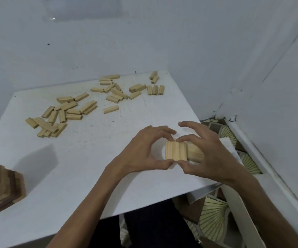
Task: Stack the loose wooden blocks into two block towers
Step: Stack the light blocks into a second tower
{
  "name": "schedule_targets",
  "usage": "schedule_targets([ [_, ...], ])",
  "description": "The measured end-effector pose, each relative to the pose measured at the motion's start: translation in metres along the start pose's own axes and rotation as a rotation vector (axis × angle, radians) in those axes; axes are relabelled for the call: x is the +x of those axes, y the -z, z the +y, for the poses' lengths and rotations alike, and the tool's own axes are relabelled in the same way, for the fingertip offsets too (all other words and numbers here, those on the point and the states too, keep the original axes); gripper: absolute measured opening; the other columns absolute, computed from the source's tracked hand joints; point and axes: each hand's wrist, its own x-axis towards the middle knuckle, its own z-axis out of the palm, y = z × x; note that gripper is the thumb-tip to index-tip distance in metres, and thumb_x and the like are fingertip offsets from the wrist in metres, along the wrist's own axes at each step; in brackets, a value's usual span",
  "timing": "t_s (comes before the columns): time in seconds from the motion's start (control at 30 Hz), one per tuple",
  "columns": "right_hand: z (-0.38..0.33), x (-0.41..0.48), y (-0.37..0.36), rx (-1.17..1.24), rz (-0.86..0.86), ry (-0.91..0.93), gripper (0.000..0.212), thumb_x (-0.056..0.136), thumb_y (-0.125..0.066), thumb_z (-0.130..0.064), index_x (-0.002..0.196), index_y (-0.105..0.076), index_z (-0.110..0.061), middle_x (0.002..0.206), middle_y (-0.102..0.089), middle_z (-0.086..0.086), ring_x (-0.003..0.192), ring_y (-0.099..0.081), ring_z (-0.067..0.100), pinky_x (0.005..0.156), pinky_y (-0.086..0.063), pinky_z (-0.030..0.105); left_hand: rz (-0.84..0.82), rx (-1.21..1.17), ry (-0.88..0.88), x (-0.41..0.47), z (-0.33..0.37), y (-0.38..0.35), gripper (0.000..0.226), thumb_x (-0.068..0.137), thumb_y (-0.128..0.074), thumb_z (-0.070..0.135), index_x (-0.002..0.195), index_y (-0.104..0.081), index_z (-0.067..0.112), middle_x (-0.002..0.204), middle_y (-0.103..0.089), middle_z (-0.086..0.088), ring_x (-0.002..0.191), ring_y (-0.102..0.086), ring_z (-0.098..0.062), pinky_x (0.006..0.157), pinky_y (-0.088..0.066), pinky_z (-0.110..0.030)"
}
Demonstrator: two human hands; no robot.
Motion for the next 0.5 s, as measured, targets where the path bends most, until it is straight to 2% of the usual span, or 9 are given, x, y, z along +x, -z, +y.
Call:
schedule_targets([
  [0.07, 0.011, -0.007, 0.005, 0.016, 0.017, -0.034, 0.055, 0.072, -0.074, -0.050, 0.119, -0.066, -0.023, 0.154, -0.042, -0.007, 0.145, -0.036, 0.015, 0.108, -0.038, 0.060, -0.036, -0.021, -0.013, 0.015, 0.000, -0.009, 0.055, 0.073, -0.091, 0.035, 0.120, -0.066, 0.023, 0.141, -0.059, 0.016, 0.135, -0.049, -0.001, 0.112, -0.035, -0.030],
  [0.13, 0.021, -0.013, 0.008, 0.015, 0.025, -0.067, 0.056, 0.073, -0.073, -0.051, 0.121, -0.064, -0.024, 0.155, -0.041, -0.008, 0.146, -0.036, 0.014, 0.110, -0.037, 0.059, -0.065, -0.049, -0.020, 0.028, -0.002, -0.018, 0.056, 0.073, -0.087, 0.042, 0.121, -0.065, 0.024, 0.141, -0.059, 0.018, 0.135, -0.050, -0.002, 0.113, -0.037, -0.039],
  [0.27, 0.035, -0.020, 0.006, 0.038, 0.032, -0.094, 0.058, 0.073, -0.075, -0.049, 0.123, -0.063, -0.021, 0.155, -0.041, -0.008, 0.145, -0.038, 0.014, 0.109, -0.042, 0.056, -0.126, -0.044, 0.013, 0.039, -0.007, -0.030, 0.060, 0.073, -0.081, 0.053, 0.126, -0.061, 0.032, 0.145, -0.054, 0.025, 0.148, -0.034, 0.001, 0.124, -0.014, -0.061],
  [0.4, 0.043, -0.024, 0.006, 0.088, 0.051, -0.113, 0.058, 0.074, -0.076, -0.047, 0.123, -0.062, -0.019, 0.153, -0.043, -0.009, 0.138, -0.046, 0.013, 0.103, -0.050, 0.042, -0.150, -0.063, 0.020, 0.048, -0.007, -0.034, 0.059, 0.072, -0.083, 0.050, 0.125, -0.062, 0.033, 0.145, -0.054, 0.025, 0.149, -0.031, 0.002, 0.124, -0.008, -0.063],
  [0.5, 0.045, -0.026, 0.008, 0.092, 0.067, -0.123, 0.056, 0.074, -0.077, -0.045, 0.121, -0.062, -0.018, 0.151, -0.044, -0.010, 0.135, -0.048, 0.008, 0.100, -0.051, 0.033, -0.165, -0.079, 0.032, 0.053, -0.006, -0.036, 0.059, 0.072, -0.083, 0.048, 0.125, -0.063, 0.034, 0.145, -0.053, 0.026, 0.149, -0.031, 0.001, 0.124, -0.007, -0.063],
])
